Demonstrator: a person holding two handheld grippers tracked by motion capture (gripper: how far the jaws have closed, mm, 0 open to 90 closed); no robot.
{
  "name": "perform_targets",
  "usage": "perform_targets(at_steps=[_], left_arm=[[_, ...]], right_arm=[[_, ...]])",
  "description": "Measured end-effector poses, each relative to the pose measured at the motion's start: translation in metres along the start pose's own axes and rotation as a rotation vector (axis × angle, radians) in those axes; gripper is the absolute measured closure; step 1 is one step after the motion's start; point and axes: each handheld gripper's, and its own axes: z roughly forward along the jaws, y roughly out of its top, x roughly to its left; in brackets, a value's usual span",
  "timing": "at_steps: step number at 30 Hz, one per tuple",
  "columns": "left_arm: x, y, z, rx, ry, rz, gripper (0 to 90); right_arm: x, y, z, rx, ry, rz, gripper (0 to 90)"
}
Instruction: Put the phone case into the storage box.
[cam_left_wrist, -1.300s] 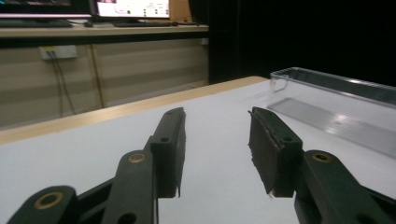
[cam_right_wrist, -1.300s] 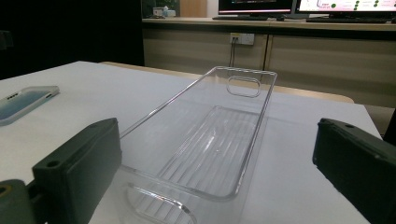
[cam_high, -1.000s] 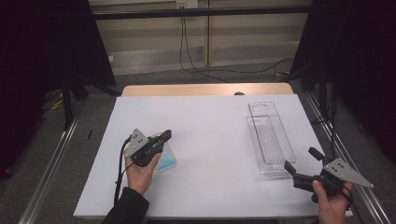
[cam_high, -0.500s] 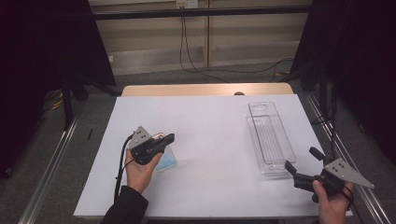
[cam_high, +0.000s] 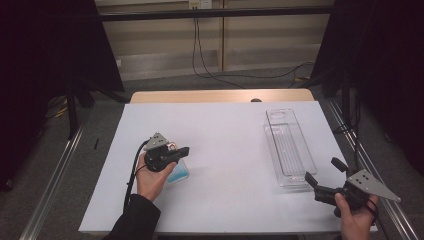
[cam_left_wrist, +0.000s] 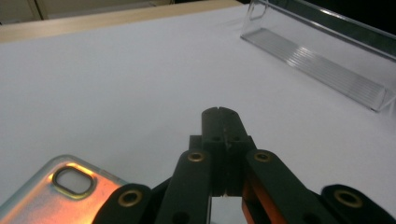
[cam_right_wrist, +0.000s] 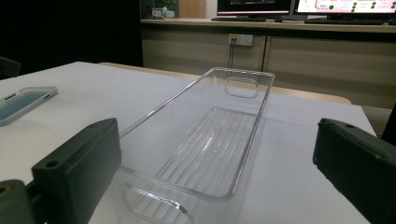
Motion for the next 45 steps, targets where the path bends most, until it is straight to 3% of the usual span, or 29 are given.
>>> perform_targets(at_steps=[2,5,7,9,10,18,19,22,27,33,36,42,45], left_arm=[[-0.001,-0.001,0.002,0.050,-0.015,0.003,90.0],[0.000,-0.002,0.004,0.086,-0.030,-0.008,90.0],[-0.001,-0.003,0.006,0.126,-0.023,-0.003,90.0],[0.000,-0.004,0.008,0.141,-0.046,-0.026,90.0],[-0.001,-0.004,0.009,0.171,-0.044,-0.018,90.0],[-0.001,-0.003,0.017,0.257,-0.045,-0.004,90.0],[-0.002,-0.002,0.019,0.277,-0.020,0.004,90.0],[-0.004,0.001,0.019,0.299,-0.034,0.001,90.0],[-0.006,-0.002,0.026,0.342,-0.004,0.007,90.0],[-0.007,0.000,0.034,0.380,-0.027,-0.008,90.0],[-0.008,-0.004,0.043,0.431,-0.015,-0.003,90.0],[-0.007,-0.005,0.044,0.436,-0.015,-0.001,90.0],[-0.005,-0.006,0.043,0.434,-0.014,-0.024,90.0]], right_arm=[[0.000,0.000,0.000,0.000,0.002,-0.004,0.5],[0.000,0.000,0.000,0.001,0.003,-0.003,0.5],[0.000,0.000,0.000,0.000,0.004,0.000,0.6],[0.000,0.000,-0.001,-0.001,0.001,-0.001,0.5],[0.000,0.000,0.000,-0.001,0.002,0.000,0.5],[0.001,0.000,0.000,0.002,0.006,-0.001,0.5],[0.001,0.000,0.000,0.004,0.006,-0.001,0.5],[0.001,0.000,0.000,0.003,0.006,-0.002,0.5],[0.001,0.000,0.000,0.003,0.006,-0.002,0.5],[0.001,0.000,0.000,0.002,0.003,-0.002,0.5],[0.001,0.000,0.000,0.003,0.004,-0.004,0.5],[0.001,0.000,-0.001,0.000,0.005,-0.004,0.5],[0.001,0.000,-0.001,0.000,0.006,-0.005,0.5]])
